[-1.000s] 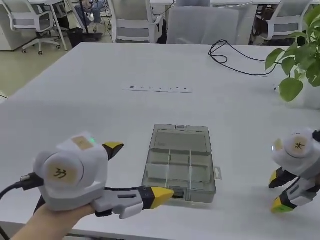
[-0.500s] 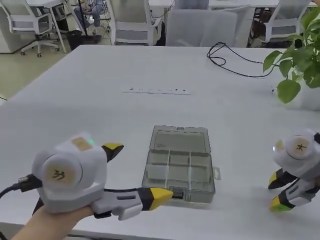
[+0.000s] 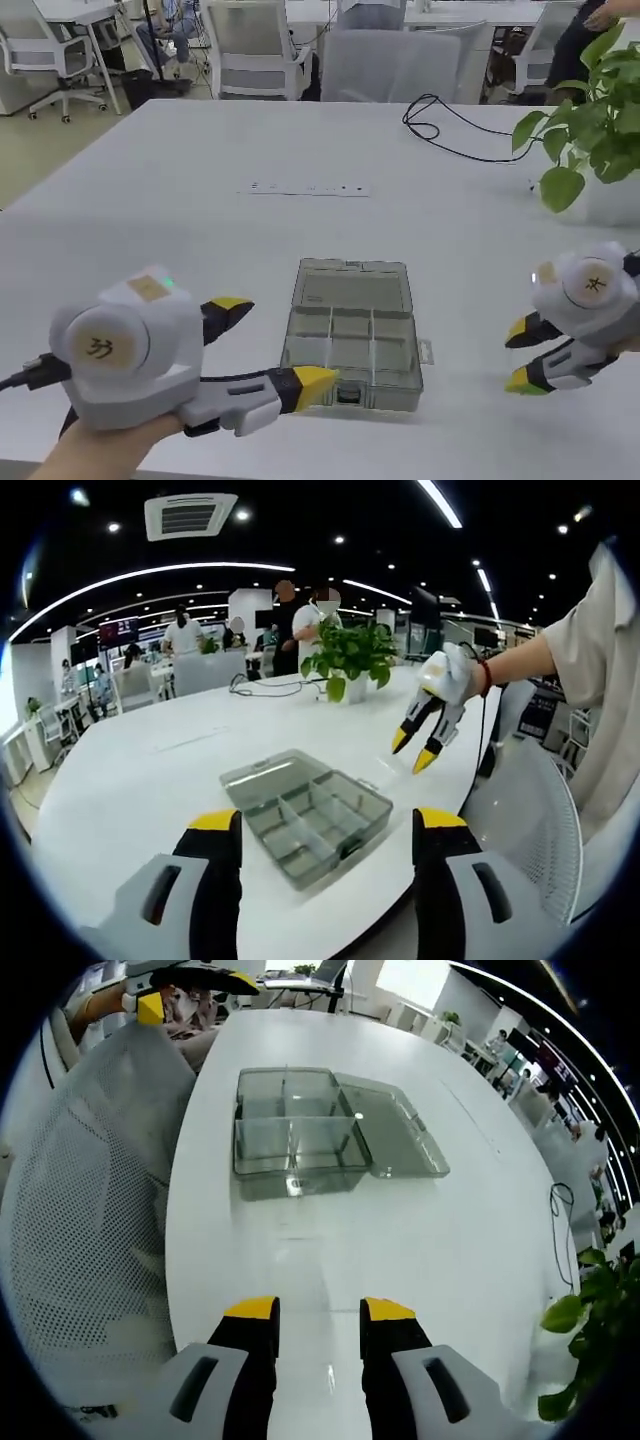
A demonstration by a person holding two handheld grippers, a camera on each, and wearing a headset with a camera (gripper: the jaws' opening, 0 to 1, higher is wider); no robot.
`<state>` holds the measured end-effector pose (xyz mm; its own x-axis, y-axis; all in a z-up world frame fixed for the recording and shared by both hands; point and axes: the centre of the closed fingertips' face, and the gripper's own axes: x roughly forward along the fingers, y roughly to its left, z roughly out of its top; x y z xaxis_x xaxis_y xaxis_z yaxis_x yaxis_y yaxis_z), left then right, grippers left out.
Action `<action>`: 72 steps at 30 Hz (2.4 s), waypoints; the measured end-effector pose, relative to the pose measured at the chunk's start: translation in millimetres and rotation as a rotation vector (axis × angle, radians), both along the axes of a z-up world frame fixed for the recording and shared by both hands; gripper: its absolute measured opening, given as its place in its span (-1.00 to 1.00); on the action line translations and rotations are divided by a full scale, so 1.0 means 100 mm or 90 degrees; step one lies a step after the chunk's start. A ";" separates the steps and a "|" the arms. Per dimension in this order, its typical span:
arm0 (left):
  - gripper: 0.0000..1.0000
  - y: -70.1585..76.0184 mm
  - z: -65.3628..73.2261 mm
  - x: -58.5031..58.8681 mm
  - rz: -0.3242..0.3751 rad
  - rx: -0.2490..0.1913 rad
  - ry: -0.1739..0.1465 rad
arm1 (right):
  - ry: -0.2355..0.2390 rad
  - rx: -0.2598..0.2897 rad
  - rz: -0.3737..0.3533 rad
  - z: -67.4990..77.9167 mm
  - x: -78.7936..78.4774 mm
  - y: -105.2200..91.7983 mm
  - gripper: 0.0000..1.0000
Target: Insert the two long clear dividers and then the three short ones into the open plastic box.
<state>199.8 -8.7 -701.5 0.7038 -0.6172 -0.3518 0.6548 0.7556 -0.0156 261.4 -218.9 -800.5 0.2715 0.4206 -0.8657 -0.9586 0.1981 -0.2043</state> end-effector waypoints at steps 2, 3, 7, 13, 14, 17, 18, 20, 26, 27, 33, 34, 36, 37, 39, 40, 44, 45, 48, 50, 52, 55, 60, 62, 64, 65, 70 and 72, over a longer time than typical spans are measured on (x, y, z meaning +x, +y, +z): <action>0.27 -0.03 0.00 -0.01 -0.006 -0.008 0.006 | -0.017 0.015 0.008 0.09 0.01 0.10 -0.35; 0.24 -0.04 0.00 -0.01 -0.009 -0.017 0.013 | -0.026 0.026 0.012 0.15 -0.01 0.17 -0.35; 0.15 -0.09 0.01 -0.02 -0.014 -0.042 0.024 | -0.047 0.046 0.025 0.29 -0.04 0.34 -0.35; -0.09 -0.15 -0.01 -0.04 -0.026 -0.052 0.042 | -0.087 0.079 0.053 0.52 -0.11 0.63 -0.35; -0.11 -0.16 -0.01 -0.04 -0.029 -0.056 0.044 | -0.093 0.087 0.058 0.57 -0.13 0.68 -0.35; -0.13 -0.20 0.00 -0.04 -0.034 -0.069 0.048 | -0.111 0.102 0.068 0.66 -0.16 0.80 -0.35; -0.15 -0.21 0.01 -0.04 -0.037 -0.073 0.050 | -0.117 0.107 0.071 0.69 -0.17 0.84 -0.35; -0.21 -0.23 0.02 -0.05 -0.041 -0.084 0.053 | -0.128 0.114 0.084 0.75 -0.20 0.92 -0.35; -0.42 -0.30 0.05 -0.04 -0.048 -0.124 0.077 | -0.151 0.141 0.116 0.90 -0.30 1.17 -0.35; -0.41 -0.31 0.05 -0.04 -0.049 -0.128 0.079 | -0.154 0.145 0.124 0.91 -0.33 1.21 -0.35; -0.50 -0.34 0.09 -0.02 -0.048 -0.173 0.099 | -0.164 0.157 0.156 0.96 -0.42 1.37 -0.35; -0.52 -0.34 0.08 -0.02 -0.048 -0.178 0.103 | -0.165 0.160 0.161 0.97 -0.43 1.40 -0.35; -0.58 -0.36 0.08 -0.03 -0.052 -0.190 0.113 | -0.170 0.161 0.171 0.97 -0.46 1.44 -0.35; -0.61 -0.36 0.08 -0.03 -0.052 -0.198 0.118 | -0.173 0.161 0.177 0.97 -0.47 1.46 -0.35; -0.65 -0.36 0.08 -0.02 -0.053 -0.207 0.123 | -0.173 0.162 0.188 0.97 -0.50 1.50 -0.35; -0.67 -0.37 0.08 -0.02 -0.052 -0.215 0.130 | -0.176 0.165 0.195 0.97 -0.51 1.52 -0.35; -0.78 -0.38 0.07 -0.03 -0.054 -0.227 0.143 | -0.186 0.163 0.212 0.98 -0.53 1.57 -0.35; -0.80 -0.38 0.06 -0.03 -0.055 -0.225 0.146 | -0.188 0.167 0.214 0.99 -0.53 1.58 -0.35; -0.87 -0.38 0.05 -0.03 -0.057 -0.228 0.155 | -0.195 0.168 0.220 1.00 -0.53 1.60 -0.35; -0.92 -0.38 0.05 -0.03 -0.058 -0.233 0.159 | -0.197 0.167 0.221 1.00 -0.53 1.61 -0.35; -0.97 -0.38 0.06 -0.03 -0.061 -0.237 0.162 | -0.201 0.167 0.221 1.01 -0.52 1.62 -0.35; -0.99 -0.38 0.06 -0.02 -0.061 -0.245 0.168 | -0.208 0.164 0.223 1.02 -0.51 1.63 -0.35; -1.00 -0.36 0.07 0.00 -0.035 -0.299 0.216 | -0.221 0.161 0.221 1.03 -0.49 1.65 -0.35; -1.00 -0.35 0.05 0.00 -0.032 -0.314 0.232 | -0.219 0.159 0.219 1.02 -0.49 1.65 -0.35; -1.00 -0.33 0.04 0.00 -0.022 -0.330 0.248 | -0.221 0.158 0.218 1.02 -0.49 1.66 -0.35; -1.00 -0.33 0.04 0.00 -0.020 -0.335 0.252 | -0.221 0.158 0.217 1.02 -0.49 1.66 -0.35; -1.00 -0.33 0.08 -0.01 -0.001 -0.376 0.282 | -0.227 0.161 0.206 1.05 -0.48 1.68 -0.34; -1.00 -0.32 0.09 -0.02 0.005 -0.385 0.291 | -0.225 0.162 0.191 1.05 -0.48 1.68 -0.34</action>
<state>198.3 -40.6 -693.0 0.5738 -0.7913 -0.2112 0.4783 0.5331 -0.6979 213.2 -50.7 -695.0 0.3642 0.7098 -0.6029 -0.8619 0.0117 -0.5069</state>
